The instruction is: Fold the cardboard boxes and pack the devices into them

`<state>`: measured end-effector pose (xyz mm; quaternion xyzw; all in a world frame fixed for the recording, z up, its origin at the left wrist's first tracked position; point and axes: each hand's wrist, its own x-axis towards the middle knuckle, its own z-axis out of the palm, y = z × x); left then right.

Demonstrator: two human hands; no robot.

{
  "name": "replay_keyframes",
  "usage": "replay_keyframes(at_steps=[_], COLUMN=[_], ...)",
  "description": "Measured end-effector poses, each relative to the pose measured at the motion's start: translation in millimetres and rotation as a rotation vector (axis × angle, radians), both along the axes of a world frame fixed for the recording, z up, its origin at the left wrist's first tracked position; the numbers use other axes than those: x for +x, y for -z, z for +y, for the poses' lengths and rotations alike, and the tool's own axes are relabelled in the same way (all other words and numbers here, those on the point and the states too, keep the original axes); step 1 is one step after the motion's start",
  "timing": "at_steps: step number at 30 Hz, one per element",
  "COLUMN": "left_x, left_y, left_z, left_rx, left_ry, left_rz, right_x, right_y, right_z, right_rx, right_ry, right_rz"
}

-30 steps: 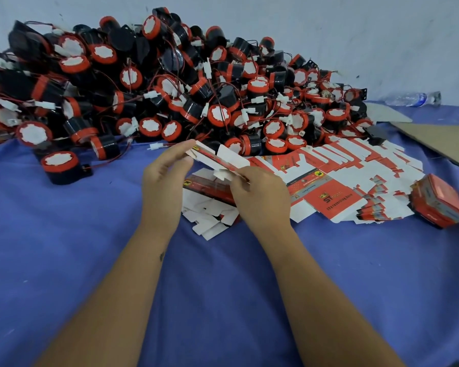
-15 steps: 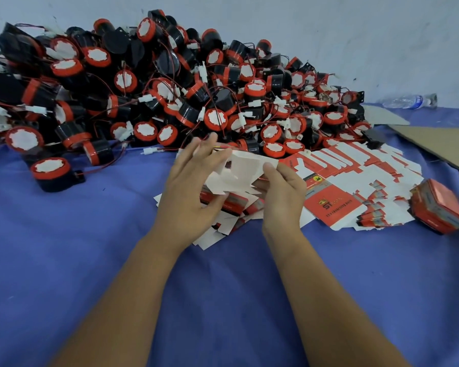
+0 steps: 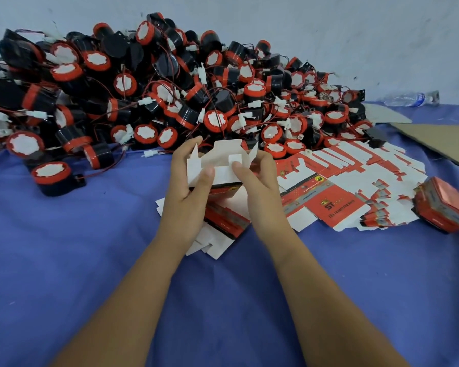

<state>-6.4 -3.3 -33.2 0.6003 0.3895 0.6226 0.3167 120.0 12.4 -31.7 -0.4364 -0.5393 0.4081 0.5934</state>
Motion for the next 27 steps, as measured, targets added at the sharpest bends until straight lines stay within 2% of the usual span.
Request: replay_keyframes(at_steps=[4,7,9,15,19,23,27], left_x=[0.5,-1.5,-3.2,-3.7,-5.8,-6.9,-7.0], left_y=[1.2,2.5,3.5,7.8,8.3,7.7,9.3], left_z=[3.9,8.5,11.0,15.4,19.2,18.3,17.1], left_rx=[-0.075,-0.107,-0.115,-0.133,-0.192,-0.229,-0.166], left_ry=[0.041,0.043,0.033,0.013,0.063,0.048,-0.027], left_rz=[-0.15,-0.235,-0.259,-0.231,-0.334,-0.308,-0.09], right_x=[-1.0,-6.1,-9.5,-14.4,-15.6,-16.3,-17.4], right_y=[1.6,0.3,-0.1,4.5,5.3,4.5,3.1], right_z=[1.7,0.3,0.0,0.0,1.0,-0.5,-1.4], right_rx=[-0.008,0.022,0.043,0.036,0.037,0.042,0.037], right_ry=[-0.073,-0.041,-0.021,-0.112,-0.083,-0.037,-0.044], right_rz=[0.051,-0.006,-0.092,-0.132,-0.217,-0.218,-0.195])
